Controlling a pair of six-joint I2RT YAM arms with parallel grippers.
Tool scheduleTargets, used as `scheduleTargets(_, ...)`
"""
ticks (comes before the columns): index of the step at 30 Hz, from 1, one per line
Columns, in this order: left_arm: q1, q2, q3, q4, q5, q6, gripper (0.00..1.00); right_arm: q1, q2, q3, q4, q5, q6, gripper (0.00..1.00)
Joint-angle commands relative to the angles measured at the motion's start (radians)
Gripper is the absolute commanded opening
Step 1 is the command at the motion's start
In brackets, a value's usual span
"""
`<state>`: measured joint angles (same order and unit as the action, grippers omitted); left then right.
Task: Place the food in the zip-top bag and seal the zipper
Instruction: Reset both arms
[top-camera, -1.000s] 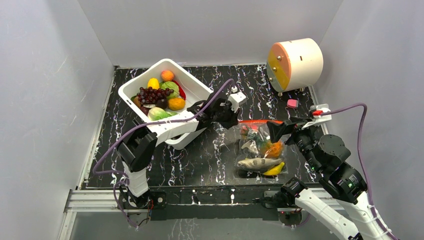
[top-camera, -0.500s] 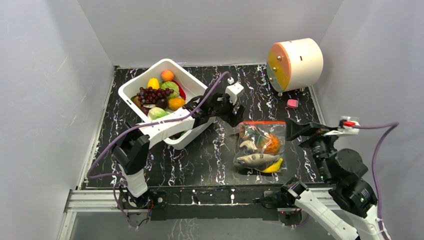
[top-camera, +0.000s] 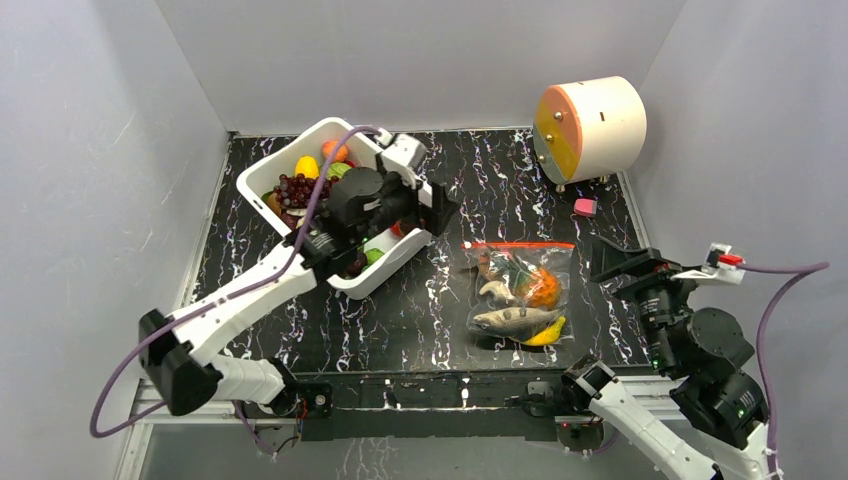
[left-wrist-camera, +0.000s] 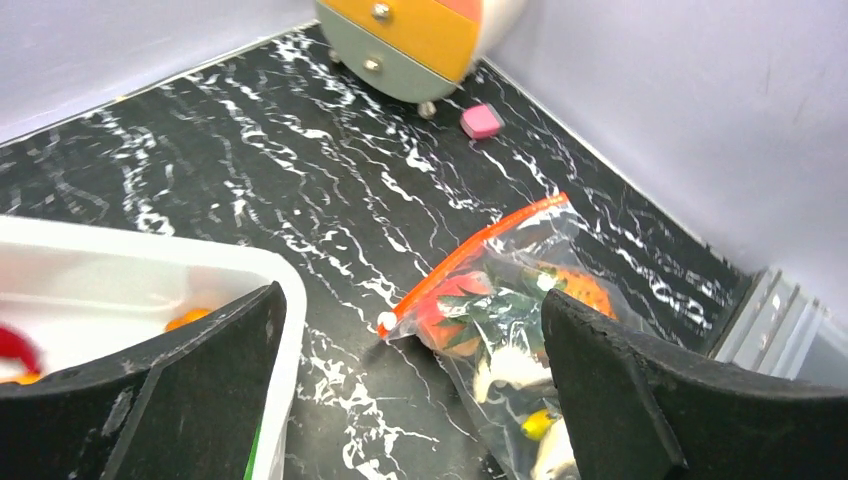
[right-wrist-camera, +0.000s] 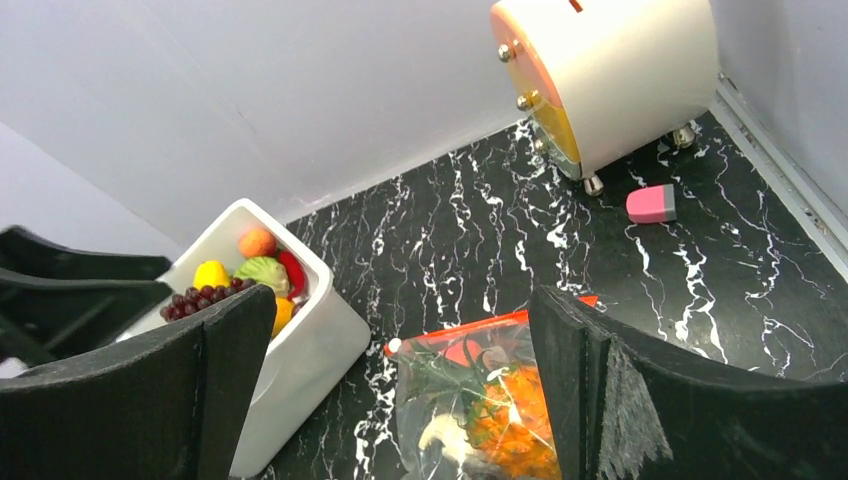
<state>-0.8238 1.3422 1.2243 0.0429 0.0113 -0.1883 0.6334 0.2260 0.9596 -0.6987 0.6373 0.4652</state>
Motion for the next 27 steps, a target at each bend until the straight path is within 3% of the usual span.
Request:
scheduleTargets(1,0.003,-0.131,-0.016,-0.109,-0.231,-0.121,0.98,-0.001,0.070,0.048,-0.035,-0.044,0.033,0.98)
scheduleTargets(5,0.004,-0.244,-0.038,-0.220,-0.293,-0.155,0.98,-0.001,0.126,0.063,-0.056,-0.124,0.078,0.98)
scheduleTargets(14,0.003,-0.521,-0.210,-0.256,-0.283,-0.158,0.98,-0.001,0.303,0.102,-0.120,-0.196,0.220,0.98)
scheduleTargets(27,0.004,-0.615,-0.260,-0.336,-0.299,-0.193,0.98,-0.001,0.375,0.164,-0.003,-0.296,0.156,0.98)
